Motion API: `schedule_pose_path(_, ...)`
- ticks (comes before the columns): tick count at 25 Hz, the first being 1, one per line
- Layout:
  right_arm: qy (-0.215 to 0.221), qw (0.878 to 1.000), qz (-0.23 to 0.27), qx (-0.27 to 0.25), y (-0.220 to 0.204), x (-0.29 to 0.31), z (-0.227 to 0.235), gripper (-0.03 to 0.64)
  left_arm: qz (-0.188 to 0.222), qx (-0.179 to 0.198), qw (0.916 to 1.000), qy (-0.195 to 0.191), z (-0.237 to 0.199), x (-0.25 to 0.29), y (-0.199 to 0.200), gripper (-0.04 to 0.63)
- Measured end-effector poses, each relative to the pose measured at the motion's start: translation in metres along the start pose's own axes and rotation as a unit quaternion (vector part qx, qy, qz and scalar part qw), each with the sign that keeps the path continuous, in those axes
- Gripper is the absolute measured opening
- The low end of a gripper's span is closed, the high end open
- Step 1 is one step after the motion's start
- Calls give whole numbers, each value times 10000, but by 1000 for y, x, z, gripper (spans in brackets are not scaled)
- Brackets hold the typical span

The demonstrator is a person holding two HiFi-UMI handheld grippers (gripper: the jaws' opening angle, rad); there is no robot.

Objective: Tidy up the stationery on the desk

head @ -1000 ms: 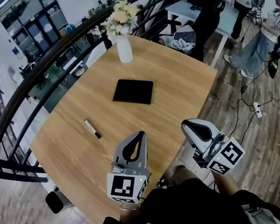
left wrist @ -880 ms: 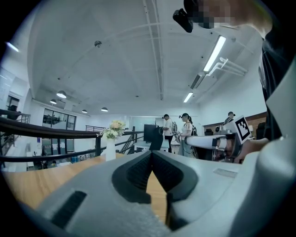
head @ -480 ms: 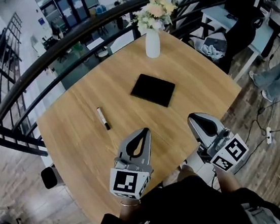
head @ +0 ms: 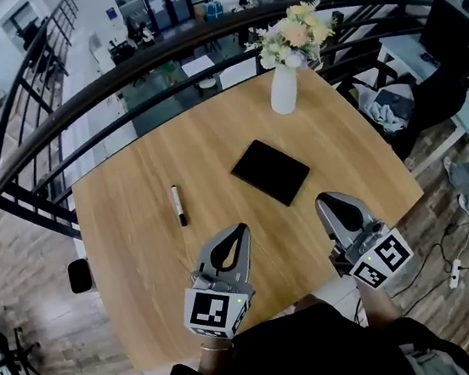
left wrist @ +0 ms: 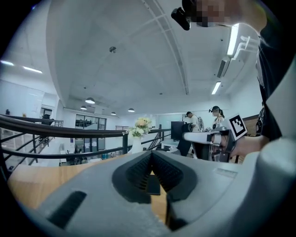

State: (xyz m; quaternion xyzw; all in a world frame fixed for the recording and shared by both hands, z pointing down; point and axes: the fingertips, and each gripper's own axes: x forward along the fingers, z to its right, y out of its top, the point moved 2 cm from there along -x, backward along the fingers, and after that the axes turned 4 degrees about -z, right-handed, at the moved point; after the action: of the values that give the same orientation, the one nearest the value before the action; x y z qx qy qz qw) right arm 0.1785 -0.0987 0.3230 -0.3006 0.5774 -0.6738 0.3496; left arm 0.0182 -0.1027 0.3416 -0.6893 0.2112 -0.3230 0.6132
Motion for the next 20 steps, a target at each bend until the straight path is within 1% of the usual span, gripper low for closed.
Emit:
schedule_pose_path(3,172,9998,-29,32,-2,9,14,12,-26,-56,9997,230,-5,9,0,-6)
schedule_pose_path(10,471,9987,-158,78,-9,26,53,17,-192,-36,9983,550,-7,37,0,-6)
schedule_pose_path(15,668,9972,-338,46,-19,40,73,23,-248,-68,9970,737,-14,56,-1,-6)
schedule_pose_path(20,882,9945,-568,30,-29,55,90,35,-357,-137,9944,987,-23,74,-13,0)
